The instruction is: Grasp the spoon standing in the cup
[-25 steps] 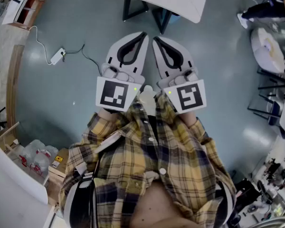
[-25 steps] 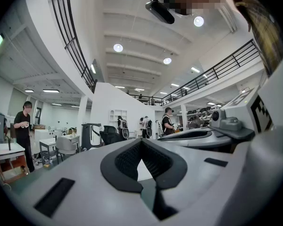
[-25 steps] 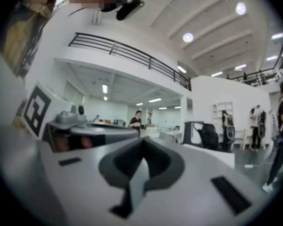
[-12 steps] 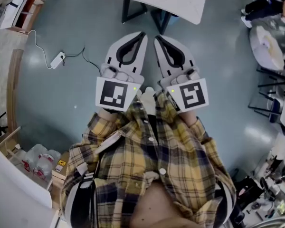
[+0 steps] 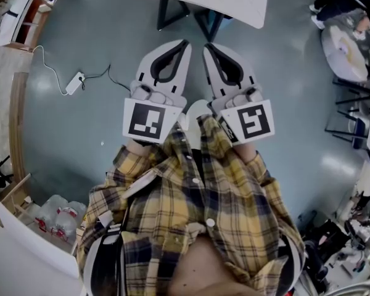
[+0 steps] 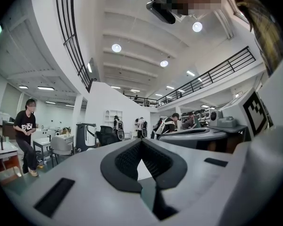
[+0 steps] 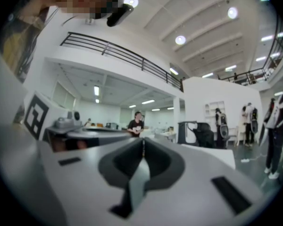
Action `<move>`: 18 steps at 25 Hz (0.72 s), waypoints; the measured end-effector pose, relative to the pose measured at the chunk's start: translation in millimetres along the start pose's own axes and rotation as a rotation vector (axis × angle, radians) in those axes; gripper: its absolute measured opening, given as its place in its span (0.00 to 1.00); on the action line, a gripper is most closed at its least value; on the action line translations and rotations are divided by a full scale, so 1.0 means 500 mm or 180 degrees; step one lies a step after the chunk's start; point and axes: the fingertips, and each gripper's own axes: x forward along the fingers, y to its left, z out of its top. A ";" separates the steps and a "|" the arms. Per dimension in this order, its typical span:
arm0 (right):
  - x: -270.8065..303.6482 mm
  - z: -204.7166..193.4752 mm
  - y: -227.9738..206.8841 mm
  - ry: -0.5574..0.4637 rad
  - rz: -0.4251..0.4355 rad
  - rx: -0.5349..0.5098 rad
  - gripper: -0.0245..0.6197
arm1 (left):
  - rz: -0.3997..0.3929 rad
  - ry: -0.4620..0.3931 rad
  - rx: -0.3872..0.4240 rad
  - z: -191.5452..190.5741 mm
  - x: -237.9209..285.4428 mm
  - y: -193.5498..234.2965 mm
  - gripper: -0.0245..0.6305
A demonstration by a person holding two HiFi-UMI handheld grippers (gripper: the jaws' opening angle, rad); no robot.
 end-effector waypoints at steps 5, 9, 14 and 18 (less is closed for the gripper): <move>0.005 -0.017 -0.001 0.0055 -0.0040 0.0024 0.09 | -0.0028 0.0005 -0.0004 -0.007 -0.003 0.008 0.06; 0.023 -0.030 -0.006 0.0113 -0.0004 0.0053 0.09 | -0.0019 0.0004 -0.0006 -0.011 0.010 0.022 0.06; 0.071 -0.039 -0.028 0.0119 0.0081 0.0079 0.09 | 0.0043 0.0020 -0.0005 -0.020 0.046 0.055 0.06; 0.121 -0.043 -0.069 0.0147 0.0116 0.0101 0.09 | 0.0093 0.0062 -0.0017 -0.028 0.093 0.094 0.06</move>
